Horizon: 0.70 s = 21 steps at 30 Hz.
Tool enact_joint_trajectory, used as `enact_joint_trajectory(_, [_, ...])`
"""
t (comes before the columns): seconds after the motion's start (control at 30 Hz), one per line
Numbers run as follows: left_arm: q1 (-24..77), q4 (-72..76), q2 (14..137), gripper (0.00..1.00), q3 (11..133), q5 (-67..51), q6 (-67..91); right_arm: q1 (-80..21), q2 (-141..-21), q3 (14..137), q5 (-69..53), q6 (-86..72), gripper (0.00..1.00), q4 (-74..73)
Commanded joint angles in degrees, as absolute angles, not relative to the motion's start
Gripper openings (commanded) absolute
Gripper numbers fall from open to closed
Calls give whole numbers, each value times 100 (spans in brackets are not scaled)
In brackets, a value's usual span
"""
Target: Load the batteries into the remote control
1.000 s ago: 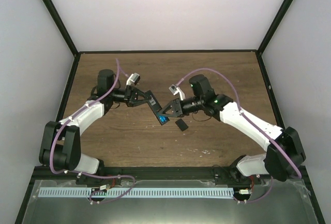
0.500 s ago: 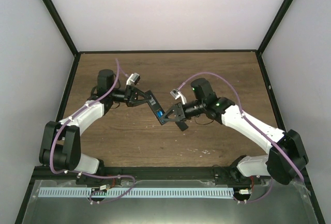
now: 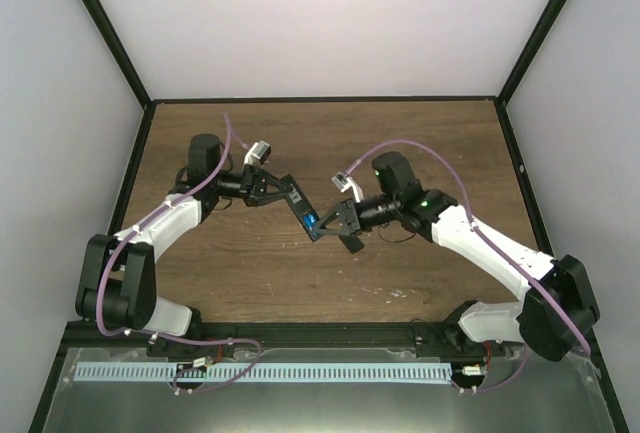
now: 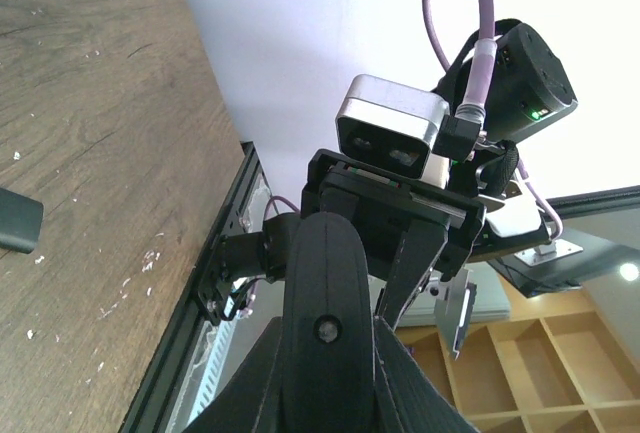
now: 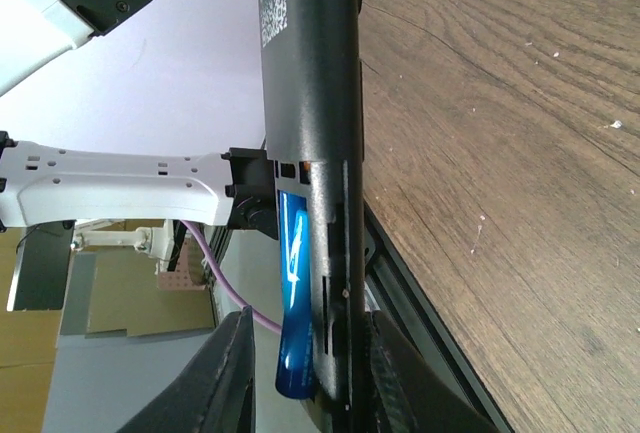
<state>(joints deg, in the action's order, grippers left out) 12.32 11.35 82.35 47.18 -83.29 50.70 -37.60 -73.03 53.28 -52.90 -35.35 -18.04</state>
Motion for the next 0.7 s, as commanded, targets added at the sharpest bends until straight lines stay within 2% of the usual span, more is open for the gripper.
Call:
enact_joint_trajectory(0.0, [1227, 1248, 8244, 0, 4742, -8383, 4979, -3718, -7091, 5257, -5383, -3472, 22, -1789])
enact_joint_trajectory(0.67, [1223, 1162, 8249, 0, 4728, -8374, 4925, -3700, -7289, 5257, -5531, -3549, 15, -1461])
